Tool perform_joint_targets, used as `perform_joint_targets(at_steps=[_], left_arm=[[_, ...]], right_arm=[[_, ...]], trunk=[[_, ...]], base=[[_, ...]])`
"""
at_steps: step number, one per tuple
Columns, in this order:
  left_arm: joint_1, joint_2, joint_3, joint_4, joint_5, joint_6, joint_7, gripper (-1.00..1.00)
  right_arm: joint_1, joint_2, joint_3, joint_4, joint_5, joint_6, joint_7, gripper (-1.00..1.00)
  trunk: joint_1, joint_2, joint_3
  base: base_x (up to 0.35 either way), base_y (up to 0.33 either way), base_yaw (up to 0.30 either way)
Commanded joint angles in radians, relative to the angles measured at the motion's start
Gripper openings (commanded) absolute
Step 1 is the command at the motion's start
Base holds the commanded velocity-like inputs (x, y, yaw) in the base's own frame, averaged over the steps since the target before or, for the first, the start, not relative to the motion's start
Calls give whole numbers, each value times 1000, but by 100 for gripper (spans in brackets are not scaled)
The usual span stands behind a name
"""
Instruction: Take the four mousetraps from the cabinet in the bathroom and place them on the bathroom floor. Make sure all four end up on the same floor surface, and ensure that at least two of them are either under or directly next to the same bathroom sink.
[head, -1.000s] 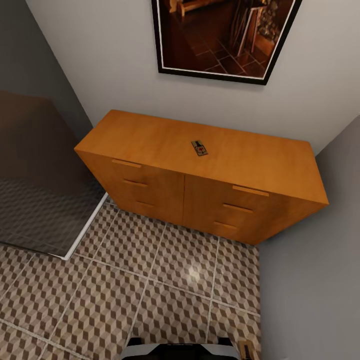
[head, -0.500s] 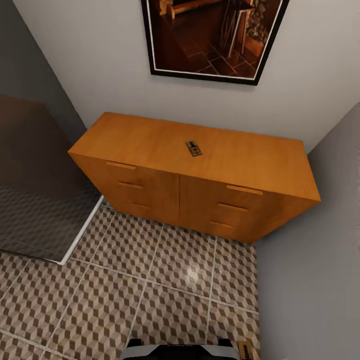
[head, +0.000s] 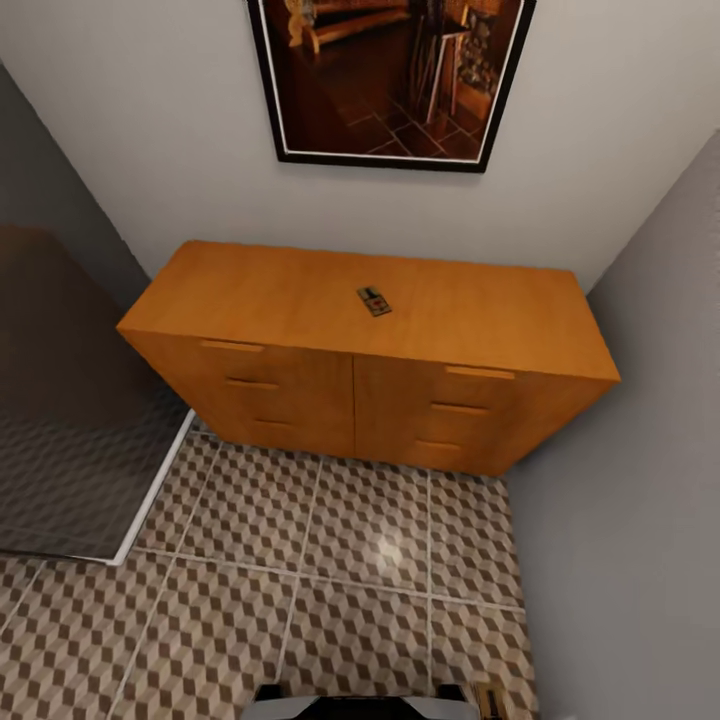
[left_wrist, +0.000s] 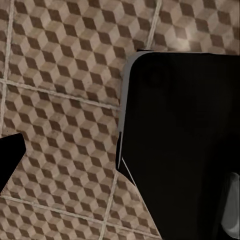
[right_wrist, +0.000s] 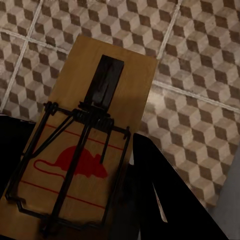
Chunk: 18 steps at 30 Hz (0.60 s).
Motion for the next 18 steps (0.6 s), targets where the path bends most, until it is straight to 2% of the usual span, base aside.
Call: perform_joint_targets(at_steps=[1, 9, 18], left_arm=[[1, 1, -4, -1, 4, -1, 1, 100], [1, 1, -4, 1, 4, 0, -14, 100], [1, 1, -4, 10, 4, 0, -15, 100]], right_arm=[[-1, 0, 7, 1, -11, -3, 4, -100], [-1, -1, 7, 1, -11, -3, 4, -100], [-1, -1, 7, 1, -11, -3, 4, -100]], trunk=[[1, -1, 0], [1, -1, 10], [1, -1, 20]], base=[[0, 280, -223], [3, 282, -223], [102, 264, -223]])
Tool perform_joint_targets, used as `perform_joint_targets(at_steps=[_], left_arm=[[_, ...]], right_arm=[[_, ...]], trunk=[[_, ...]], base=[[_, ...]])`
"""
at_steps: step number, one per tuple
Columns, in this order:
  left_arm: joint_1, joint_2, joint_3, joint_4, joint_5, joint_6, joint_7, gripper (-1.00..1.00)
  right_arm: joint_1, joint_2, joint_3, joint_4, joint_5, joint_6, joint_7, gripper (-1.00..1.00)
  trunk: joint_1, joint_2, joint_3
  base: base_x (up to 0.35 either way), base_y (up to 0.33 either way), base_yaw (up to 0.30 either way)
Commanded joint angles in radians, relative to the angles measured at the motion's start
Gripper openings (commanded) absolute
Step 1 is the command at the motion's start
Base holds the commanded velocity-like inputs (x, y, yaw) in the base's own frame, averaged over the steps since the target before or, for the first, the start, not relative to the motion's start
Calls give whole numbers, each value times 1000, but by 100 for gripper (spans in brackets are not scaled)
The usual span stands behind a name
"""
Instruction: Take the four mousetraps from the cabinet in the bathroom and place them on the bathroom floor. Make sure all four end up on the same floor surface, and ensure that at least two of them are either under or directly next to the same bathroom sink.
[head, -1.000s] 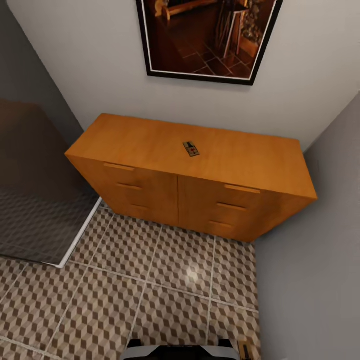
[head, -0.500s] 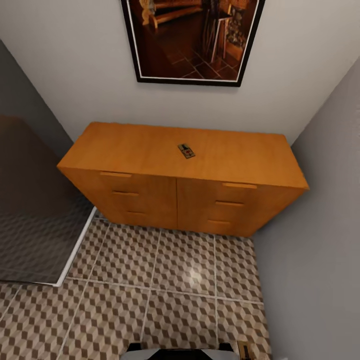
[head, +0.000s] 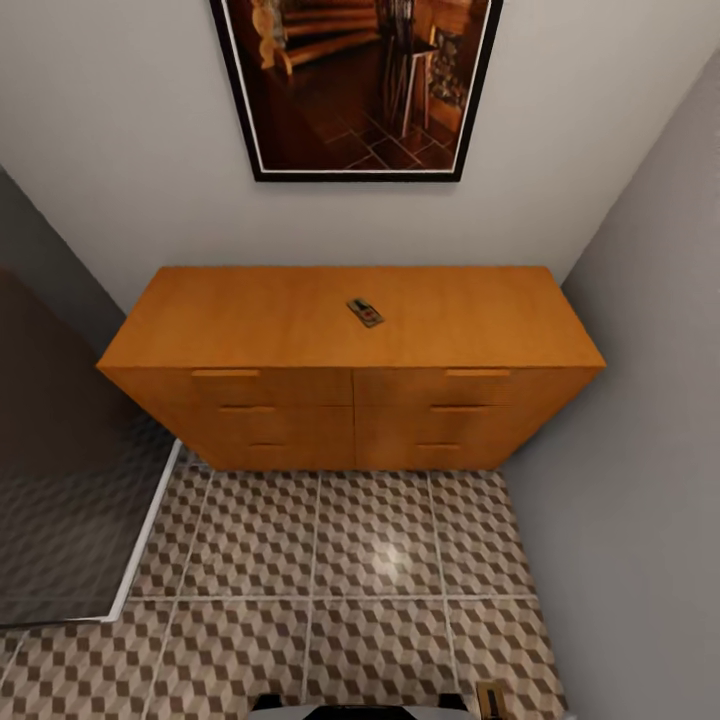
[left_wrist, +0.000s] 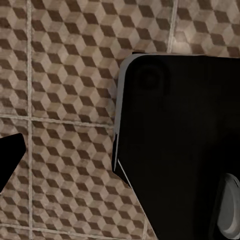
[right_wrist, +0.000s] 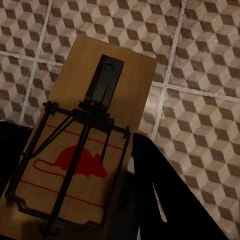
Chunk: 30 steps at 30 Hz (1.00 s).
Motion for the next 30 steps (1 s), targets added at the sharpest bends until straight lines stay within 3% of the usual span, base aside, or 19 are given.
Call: perform_joint_targets(at_steps=[1, 15, 30], left_arm=[[1, 1, -5, -1, 6, -1, 3, 100], [1, 1, -5, 1, 6, -1, 3, 100], [1, 1, -5, 1, 6, -3, 3, 100]], right_arm=[[-1, 0, 7, 1, -11, -3, 4, -100], [-1, 0, 7, 1, -11, -3, 4, -100], [-1, 0, 7, 1, -11, -3, 4, -100]], trunk=[[1, -1, 0], [1, -1, 17], [1, -1, 34]], base=[[55, 264, -223], [38, 261, -223], [5, 23, -223]])
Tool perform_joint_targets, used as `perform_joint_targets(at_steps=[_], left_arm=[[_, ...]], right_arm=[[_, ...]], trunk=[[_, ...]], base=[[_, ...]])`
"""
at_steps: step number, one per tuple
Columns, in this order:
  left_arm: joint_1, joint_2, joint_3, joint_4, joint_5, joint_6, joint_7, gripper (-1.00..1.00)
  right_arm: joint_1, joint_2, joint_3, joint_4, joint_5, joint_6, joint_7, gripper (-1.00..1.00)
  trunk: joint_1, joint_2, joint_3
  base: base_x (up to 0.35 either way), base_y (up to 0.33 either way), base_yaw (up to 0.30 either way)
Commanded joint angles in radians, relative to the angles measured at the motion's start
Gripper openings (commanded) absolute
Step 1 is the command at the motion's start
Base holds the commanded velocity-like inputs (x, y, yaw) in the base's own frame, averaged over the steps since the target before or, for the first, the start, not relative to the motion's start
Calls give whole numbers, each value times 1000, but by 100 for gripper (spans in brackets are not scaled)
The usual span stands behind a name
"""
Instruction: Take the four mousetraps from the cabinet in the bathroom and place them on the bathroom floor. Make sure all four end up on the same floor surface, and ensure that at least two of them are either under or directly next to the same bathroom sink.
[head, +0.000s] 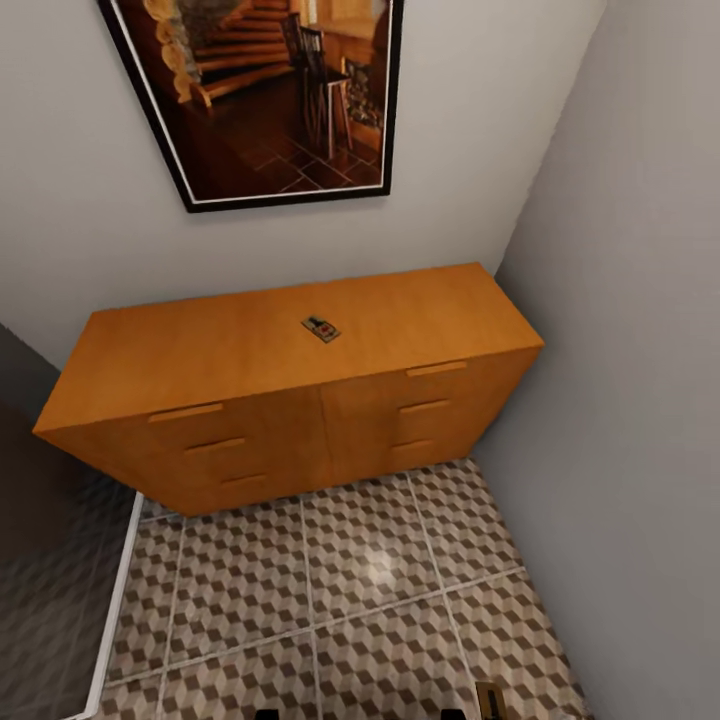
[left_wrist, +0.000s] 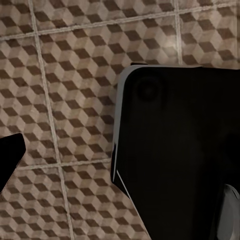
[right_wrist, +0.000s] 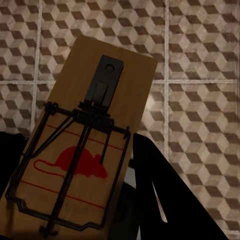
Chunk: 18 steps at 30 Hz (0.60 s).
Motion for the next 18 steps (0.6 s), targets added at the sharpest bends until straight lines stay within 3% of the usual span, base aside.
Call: perform_joint_targets(at_steps=[1, 13, 18], left_arm=[[1, 1, -5, -2, 7, -1, 3, 100], [1, 1, -5, 0, 7, -1, 3, 100], [1, 1, -10, 9, 7, -1, 3, 100]], right_arm=[[-1, 0, 7, 1, -11, -3, 4, -100], [-1, 0, 7, 1, -11, -3, 4, -100], [-1, 0, 7, 1, -11, -3, 4, -100]], trunk=[[1, -2, 0], [1, -2, 14], [1, -2, 20]], base=[[0, 1, -223], [0, 2, -223], [0, 146, -223]])
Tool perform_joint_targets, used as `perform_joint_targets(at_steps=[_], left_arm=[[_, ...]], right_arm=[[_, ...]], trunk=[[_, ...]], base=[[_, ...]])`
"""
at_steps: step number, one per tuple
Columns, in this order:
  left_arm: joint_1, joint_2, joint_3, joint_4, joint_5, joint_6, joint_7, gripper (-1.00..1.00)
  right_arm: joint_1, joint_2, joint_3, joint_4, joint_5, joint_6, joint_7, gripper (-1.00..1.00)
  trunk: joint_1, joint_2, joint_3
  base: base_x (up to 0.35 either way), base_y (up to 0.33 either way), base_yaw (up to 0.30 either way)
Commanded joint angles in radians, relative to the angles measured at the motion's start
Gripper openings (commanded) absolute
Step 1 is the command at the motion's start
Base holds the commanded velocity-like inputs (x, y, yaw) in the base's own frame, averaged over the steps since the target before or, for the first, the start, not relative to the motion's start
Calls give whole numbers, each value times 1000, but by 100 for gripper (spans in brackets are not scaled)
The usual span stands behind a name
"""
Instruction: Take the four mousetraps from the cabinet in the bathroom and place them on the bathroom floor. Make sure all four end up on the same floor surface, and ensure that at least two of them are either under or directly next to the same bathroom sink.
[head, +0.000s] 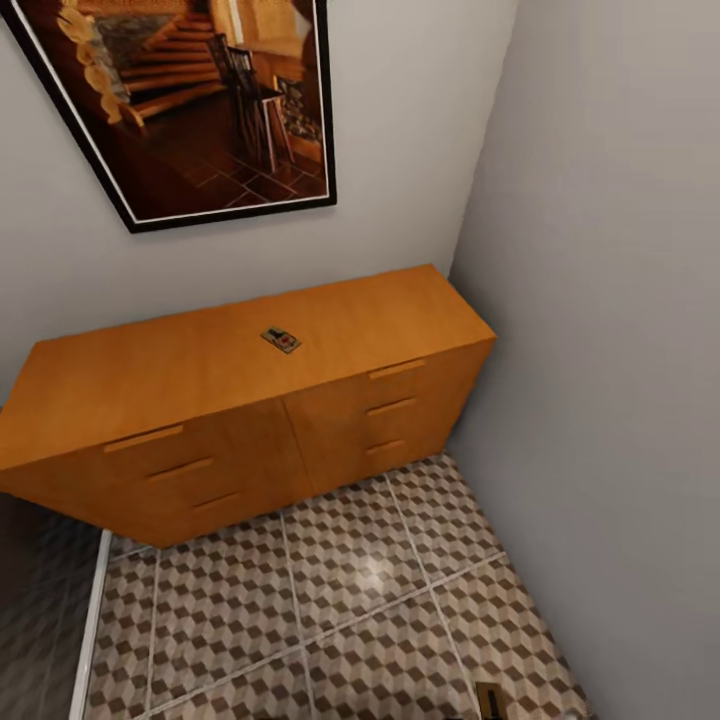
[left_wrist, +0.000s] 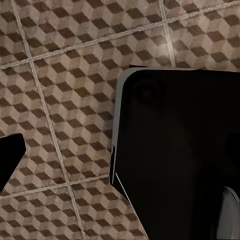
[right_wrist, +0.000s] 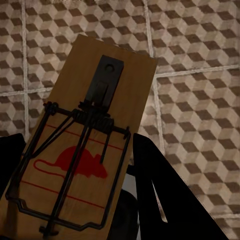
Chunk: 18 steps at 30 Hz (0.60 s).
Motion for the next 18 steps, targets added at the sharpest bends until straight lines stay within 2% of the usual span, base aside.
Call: perform_joint_targets(at_steps=[1, 9, 18], left_arm=[[1, 1, -8, -1, 7, -1, 3, 100], [1, 1, -37, 3, 8, -1, 3, 100], [1, 1, -41, 4, 8, -1, 3, 100]], right_arm=[[-1, 0, 7, 1, -11, -3, 4, -100], [-1, 0, 7, 1, -11, -3, 4, -100], [-1, 0, 7, 1, -11, -3, 4, -100]], trunk=[[1, -1, 0], [1, -1, 9], [1, -1, 20]], base=[[0, 233, -223], [0, 269, -223], [0, 283, -223]])
